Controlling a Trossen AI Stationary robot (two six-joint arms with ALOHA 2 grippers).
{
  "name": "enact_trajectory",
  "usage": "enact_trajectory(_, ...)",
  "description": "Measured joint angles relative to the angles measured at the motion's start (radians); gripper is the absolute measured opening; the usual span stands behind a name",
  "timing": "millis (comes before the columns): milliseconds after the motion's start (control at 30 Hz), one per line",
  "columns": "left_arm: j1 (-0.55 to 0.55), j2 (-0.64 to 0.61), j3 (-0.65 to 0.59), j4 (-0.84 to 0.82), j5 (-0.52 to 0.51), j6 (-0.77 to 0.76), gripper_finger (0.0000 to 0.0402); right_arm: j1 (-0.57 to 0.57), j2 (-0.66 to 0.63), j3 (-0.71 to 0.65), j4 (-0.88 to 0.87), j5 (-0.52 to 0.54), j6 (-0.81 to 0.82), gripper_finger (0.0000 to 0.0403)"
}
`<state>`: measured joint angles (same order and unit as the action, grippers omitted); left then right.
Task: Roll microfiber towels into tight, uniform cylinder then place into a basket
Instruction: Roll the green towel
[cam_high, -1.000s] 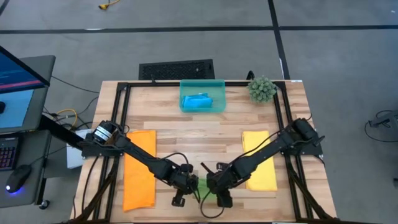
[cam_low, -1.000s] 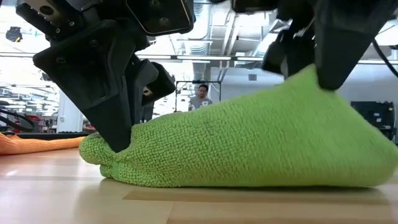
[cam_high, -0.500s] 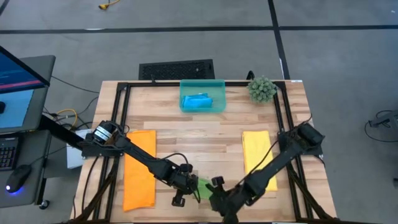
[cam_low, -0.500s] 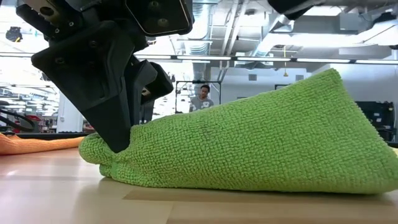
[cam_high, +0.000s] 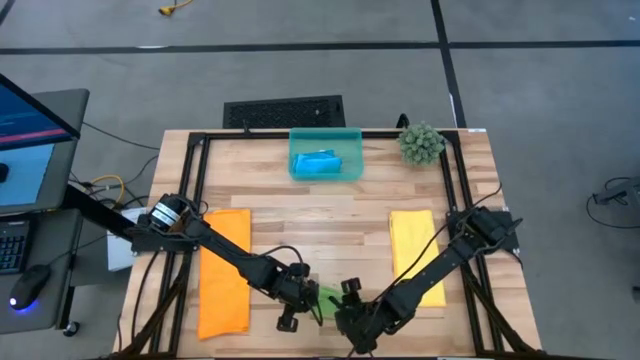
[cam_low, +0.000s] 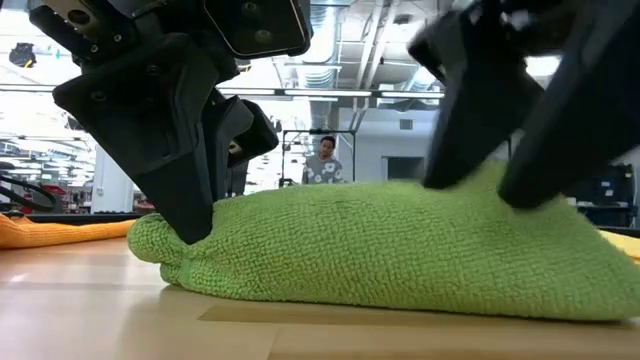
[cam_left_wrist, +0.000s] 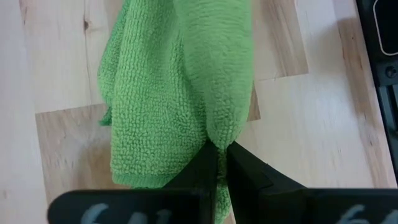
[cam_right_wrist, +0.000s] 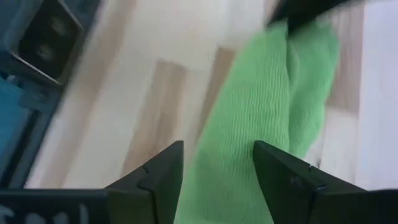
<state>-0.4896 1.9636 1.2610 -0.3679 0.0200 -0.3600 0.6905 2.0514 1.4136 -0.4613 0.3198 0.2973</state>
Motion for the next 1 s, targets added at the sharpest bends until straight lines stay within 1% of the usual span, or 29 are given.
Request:
enact_trajectory(67, 0.000, 0.000, 0.000, 0.000, 0.000, 0.000, 0.0013, -0.004, 0.000, 0.000, -0.015, -0.001, 0.055, 0.0214)
enact_trajectory(167, 0.000, 0.000, 0.000, 0.000, -0.001, -0.001, 0.0013, -0.002, 0.001, 0.000, -0.012, -0.001, 0.067, 0.0214)
enact_trajectory(333, 0.001, 0.000, 0.002, 0.003, -0.007, -0.001, 0.0013, 0.000, 0.066, 0.002, -0.020, 0.001, 0.082, 0.0214)
enact_trajectory(567, 0.002, -0.001, 0.002, -0.004, -0.009, -0.001, 0.0013, -0.012, 0.103, 0.007, -0.024, -0.001, 0.192, 0.0214)
enact_trajectory(767, 0.002, -0.003, 0.001, -0.011, -0.053, 0.012, 0.0013, -0.011, 0.105, 0.006, -0.022, -0.008, 0.215, 0.0209)
enact_trajectory(833, 0.002, -0.011, 0.001, -0.013, -0.058, 0.013, 0.0013, -0.011, 0.105, 0.005, -0.023, -0.008, 0.227, 0.0197)
enact_trajectory(900, 0.001, -0.027, 0.000, -0.021, -0.062, 0.013, 0.0013, -0.011, 0.105, 0.005, -0.025, -0.008, 0.228, 0.0176)
enact_trajectory(1000, -0.001, -0.061, 0.000, -0.048, -0.092, 0.013, 0.0014, -0.012, 0.105, 0.005, -0.024, -0.012, 0.238, 0.0127)
